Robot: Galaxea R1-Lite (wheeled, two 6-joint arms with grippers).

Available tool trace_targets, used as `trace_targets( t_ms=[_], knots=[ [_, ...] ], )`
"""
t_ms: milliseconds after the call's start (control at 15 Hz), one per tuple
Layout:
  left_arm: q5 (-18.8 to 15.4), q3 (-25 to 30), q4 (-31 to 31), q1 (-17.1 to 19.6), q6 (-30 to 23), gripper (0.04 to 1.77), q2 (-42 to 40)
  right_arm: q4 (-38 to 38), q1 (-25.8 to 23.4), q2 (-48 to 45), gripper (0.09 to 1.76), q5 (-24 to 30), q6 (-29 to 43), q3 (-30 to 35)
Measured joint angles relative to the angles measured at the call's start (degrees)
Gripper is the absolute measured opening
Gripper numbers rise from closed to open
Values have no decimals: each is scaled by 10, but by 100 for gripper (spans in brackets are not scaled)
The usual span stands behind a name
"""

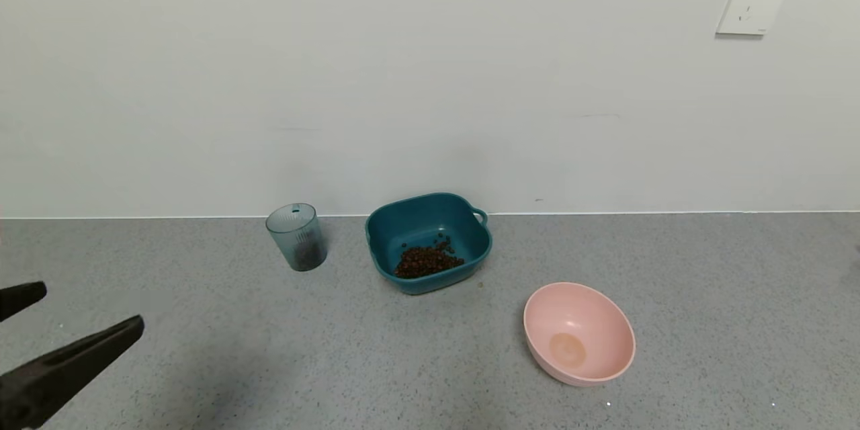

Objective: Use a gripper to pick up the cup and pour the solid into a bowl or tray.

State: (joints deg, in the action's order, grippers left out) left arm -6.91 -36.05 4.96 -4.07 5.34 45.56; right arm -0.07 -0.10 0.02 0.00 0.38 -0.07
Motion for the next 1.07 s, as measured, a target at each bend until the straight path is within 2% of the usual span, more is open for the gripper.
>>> trace_targets(
  t_ms=[600, 1067],
  knots=[
    [9, -8, 177, 3, 6, 172, -237, 0, 0, 0, 171, 0, 0, 0],
    [53, 16, 204, 34, 5, 172, -341, 0, 0, 0, 171, 0, 0, 0]
  ],
)
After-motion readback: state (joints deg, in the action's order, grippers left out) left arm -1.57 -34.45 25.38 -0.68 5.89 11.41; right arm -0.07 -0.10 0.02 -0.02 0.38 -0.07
